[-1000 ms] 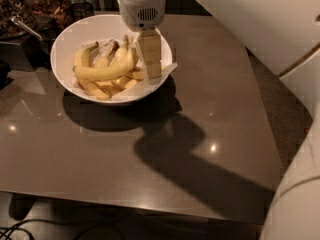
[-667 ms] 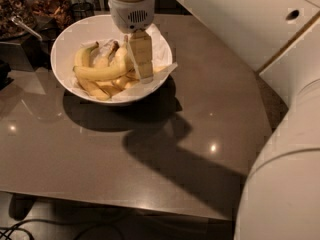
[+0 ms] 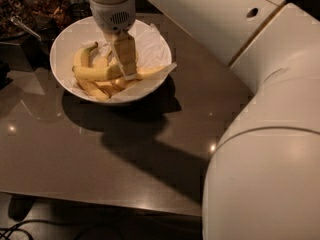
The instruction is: Pick banana from white bowl
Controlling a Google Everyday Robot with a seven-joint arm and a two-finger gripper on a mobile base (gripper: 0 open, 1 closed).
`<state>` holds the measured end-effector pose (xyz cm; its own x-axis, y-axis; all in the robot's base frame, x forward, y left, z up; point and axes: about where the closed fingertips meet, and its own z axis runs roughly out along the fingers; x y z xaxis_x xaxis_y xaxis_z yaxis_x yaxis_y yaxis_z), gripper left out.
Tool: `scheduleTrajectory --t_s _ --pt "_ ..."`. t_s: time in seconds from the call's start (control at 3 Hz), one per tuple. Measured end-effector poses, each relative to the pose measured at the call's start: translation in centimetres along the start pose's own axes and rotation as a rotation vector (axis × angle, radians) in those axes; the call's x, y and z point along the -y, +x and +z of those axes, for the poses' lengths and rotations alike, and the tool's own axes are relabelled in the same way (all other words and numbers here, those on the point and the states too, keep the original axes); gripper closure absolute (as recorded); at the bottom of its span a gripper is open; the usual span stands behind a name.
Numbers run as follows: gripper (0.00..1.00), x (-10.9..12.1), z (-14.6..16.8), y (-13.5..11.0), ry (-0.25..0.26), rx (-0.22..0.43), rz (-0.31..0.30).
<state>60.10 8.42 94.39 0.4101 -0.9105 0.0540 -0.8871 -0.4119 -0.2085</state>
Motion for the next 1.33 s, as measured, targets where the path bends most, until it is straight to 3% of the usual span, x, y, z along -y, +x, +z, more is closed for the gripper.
scheduleTrajectory --t_s 0.67,1.0,1.33 --pt "0.34 0.5 2.5 -1.7 -0.054 0.008 -0.05" --pt "0.31 0.4 4.1 -1.6 -0.092 0.015 -0.037" --pt "0.49 1.3 4.2 -2.0 -0.053 0.03 -0.037"
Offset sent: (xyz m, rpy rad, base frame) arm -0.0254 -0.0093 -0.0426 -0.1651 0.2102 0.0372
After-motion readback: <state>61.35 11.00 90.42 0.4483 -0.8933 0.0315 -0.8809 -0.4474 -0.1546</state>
